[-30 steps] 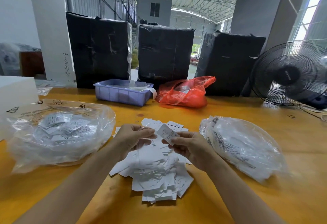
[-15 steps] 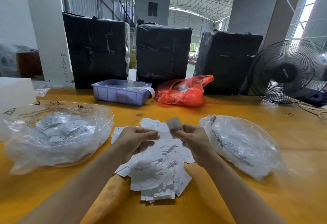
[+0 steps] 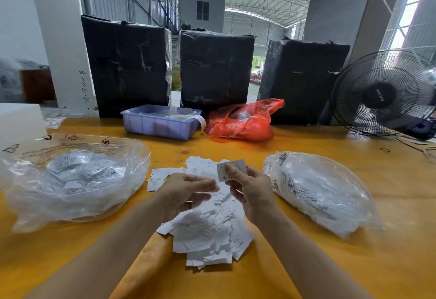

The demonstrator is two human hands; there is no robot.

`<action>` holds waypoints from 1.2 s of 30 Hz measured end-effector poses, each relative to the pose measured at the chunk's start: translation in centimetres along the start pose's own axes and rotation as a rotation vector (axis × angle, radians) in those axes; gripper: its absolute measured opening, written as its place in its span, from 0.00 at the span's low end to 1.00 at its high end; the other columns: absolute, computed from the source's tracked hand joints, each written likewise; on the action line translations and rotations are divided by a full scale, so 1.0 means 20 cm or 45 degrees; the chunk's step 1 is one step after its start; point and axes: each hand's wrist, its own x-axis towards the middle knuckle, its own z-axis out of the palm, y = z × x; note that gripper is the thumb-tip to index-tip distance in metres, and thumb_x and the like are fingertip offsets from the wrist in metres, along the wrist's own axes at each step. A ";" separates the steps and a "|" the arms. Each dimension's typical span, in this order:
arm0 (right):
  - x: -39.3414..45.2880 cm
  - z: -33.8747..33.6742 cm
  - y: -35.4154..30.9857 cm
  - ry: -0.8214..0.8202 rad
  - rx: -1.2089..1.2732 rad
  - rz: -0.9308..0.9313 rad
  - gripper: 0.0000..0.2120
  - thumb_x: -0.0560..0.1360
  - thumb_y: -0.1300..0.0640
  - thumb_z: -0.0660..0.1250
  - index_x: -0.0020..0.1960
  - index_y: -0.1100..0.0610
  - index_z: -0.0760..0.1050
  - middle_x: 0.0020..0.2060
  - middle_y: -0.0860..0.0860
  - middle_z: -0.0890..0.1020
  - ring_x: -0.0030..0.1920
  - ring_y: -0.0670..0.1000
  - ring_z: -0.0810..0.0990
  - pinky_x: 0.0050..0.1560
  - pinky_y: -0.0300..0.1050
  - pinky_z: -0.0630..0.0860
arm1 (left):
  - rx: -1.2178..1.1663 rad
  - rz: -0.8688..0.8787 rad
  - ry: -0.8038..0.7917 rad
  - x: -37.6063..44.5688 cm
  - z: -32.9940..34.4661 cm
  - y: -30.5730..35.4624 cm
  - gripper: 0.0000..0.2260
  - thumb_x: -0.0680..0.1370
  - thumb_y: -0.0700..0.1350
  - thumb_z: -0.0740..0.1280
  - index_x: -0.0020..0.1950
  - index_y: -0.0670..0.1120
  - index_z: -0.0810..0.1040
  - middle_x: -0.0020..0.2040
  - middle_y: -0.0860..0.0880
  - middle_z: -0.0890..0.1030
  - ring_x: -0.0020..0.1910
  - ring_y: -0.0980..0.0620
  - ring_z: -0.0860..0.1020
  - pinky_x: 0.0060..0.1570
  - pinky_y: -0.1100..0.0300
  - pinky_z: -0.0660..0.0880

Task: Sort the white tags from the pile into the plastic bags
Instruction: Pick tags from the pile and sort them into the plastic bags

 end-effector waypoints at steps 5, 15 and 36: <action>-0.01 0.01 0.02 0.017 -0.077 -0.179 0.02 0.71 0.63 0.72 0.40 0.58 0.80 0.35 0.54 0.82 0.34 0.49 0.79 0.36 0.39 0.75 | -0.012 -0.031 -0.070 -0.01 0.02 0.00 0.14 0.63 0.45 0.74 0.46 0.40 0.84 0.44 0.44 0.85 0.31 0.55 0.81 0.36 0.63 0.72; -0.02 0.02 0.05 -0.051 -0.229 -0.312 0.02 0.71 0.64 0.72 0.40 0.60 0.81 0.30 0.50 0.80 0.28 0.41 0.77 0.30 0.31 0.71 | -0.199 -0.115 -0.104 0.01 0.02 -0.01 0.08 0.64 0.43 0.73 0.40 0.41 0.85 0.37 0.45 0.84 0.30 0.54 0.80 0.30 0.64 0.72; 0.02 -0.06 -0.03 -0.341 -0.547 -0.025 0.06 0.77 0.67 0.64 0.51 0.63 0.77 0.34 0.54 0.76 0.27 0.46 0.70 0.32 0.39 0.70 | 0.009 -0.073 0.013 0.01 -0.03 0.02 0.16 0.63 0.48 0.72 0.42 0.37 0.83 0.37 0.41 0.83 0.34 0.51 0.82 0.37 0.61 0.73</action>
